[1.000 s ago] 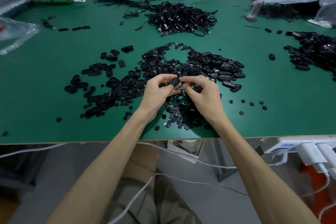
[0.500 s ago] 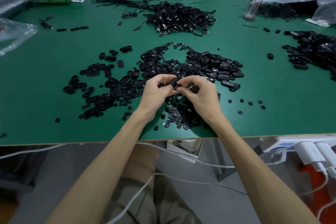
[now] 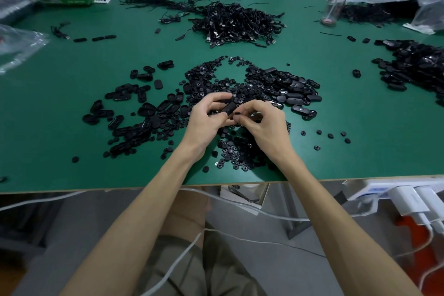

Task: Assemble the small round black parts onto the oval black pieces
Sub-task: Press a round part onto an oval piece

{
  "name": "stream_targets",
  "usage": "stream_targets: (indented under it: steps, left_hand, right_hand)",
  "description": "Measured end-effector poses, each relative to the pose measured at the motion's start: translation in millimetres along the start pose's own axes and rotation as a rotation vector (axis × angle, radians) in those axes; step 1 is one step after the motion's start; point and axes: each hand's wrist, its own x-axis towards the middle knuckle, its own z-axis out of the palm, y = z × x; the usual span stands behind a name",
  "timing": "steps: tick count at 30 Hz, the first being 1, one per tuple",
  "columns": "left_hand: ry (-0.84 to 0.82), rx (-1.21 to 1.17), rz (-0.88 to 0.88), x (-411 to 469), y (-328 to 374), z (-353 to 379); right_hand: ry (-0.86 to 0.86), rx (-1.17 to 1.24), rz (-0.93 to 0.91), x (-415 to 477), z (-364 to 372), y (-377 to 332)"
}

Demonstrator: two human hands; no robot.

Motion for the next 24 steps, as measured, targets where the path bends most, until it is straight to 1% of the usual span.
stream_targets:
  steps: [5, 11, 15, 24]
  left_hand:
    - [-0.053, 0.007, 0.062, -1.7, 0.8, 2.4]
    - [-0.004, 0.020, 0.097, -0.6, -1.3, 1.7]
    - [-0.070, 0.048, 0.098, -1.4, -2.2, 3.3]
    - [-0.066, 0.062, 0.108, -1.1, -1.8, 2.9]
  right_hand:
    - [0.020, 0.008, 0.073, 2.2, 1.3, 4.1]
    - [0.069, 0.042, 0.108, 3.1, 1.6, 5.6]
    - [0.099, 0.043, 0.140, 3.3, 1.9, 6.9]
    - [0.083, -0.025, 0.070, 2.3, -2.2, 3.3]
